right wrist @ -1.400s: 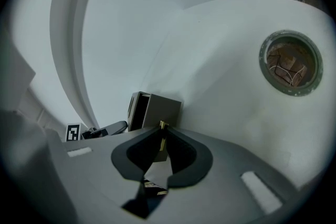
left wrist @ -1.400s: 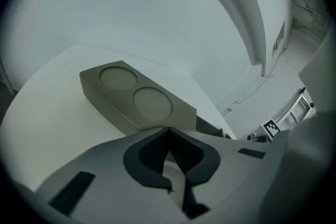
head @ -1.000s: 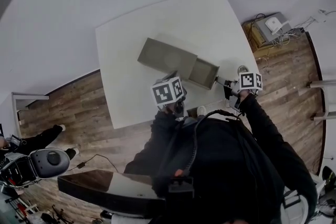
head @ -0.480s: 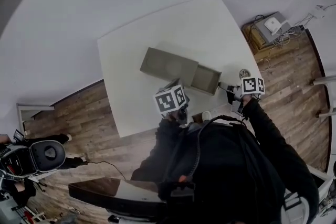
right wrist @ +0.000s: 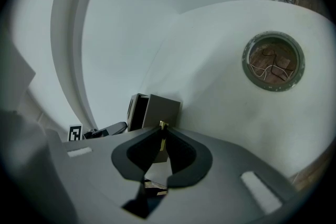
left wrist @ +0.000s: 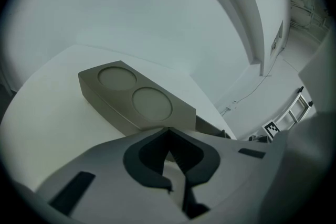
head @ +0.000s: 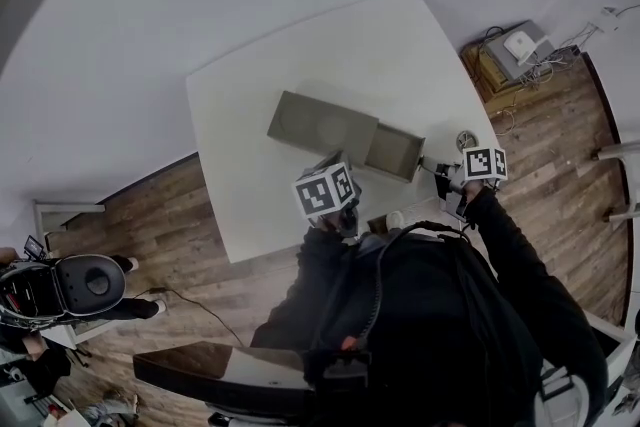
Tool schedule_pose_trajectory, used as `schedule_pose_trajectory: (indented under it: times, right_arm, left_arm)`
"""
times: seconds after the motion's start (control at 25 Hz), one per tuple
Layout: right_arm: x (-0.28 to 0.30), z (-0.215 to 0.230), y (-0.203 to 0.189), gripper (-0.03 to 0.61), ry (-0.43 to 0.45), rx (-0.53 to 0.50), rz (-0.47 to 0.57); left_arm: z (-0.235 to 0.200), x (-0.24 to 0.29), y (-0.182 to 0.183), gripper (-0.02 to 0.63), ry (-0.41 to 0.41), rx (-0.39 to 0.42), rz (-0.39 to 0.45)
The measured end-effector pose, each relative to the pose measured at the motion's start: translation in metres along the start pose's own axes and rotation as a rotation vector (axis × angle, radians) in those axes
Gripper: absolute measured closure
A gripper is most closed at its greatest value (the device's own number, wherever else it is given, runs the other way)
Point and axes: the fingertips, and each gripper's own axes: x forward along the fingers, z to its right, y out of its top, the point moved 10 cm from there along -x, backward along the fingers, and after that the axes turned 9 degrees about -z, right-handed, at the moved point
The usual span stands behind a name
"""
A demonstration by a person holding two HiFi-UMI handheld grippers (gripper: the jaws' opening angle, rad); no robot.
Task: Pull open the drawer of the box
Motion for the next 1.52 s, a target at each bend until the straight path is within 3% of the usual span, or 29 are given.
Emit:
schedule_pose_trajectory:
  times: [0.16, 1.52]
  right_arm:
    - [0.002, 0.003, 0.019, 0.549, -0.003, 0.013, 0.003]
    - [-0.017, 0.015, 0.010, 0.549, -0.034, 0.021, 0.005]
  left_arm:
    - [0.002, 0.012, 0.018, 0.618, 0.015, 0.017, -0.010]
    - [0.002, 0.011, 0.016, 0.617, 0.009, 0.010, -0.009]
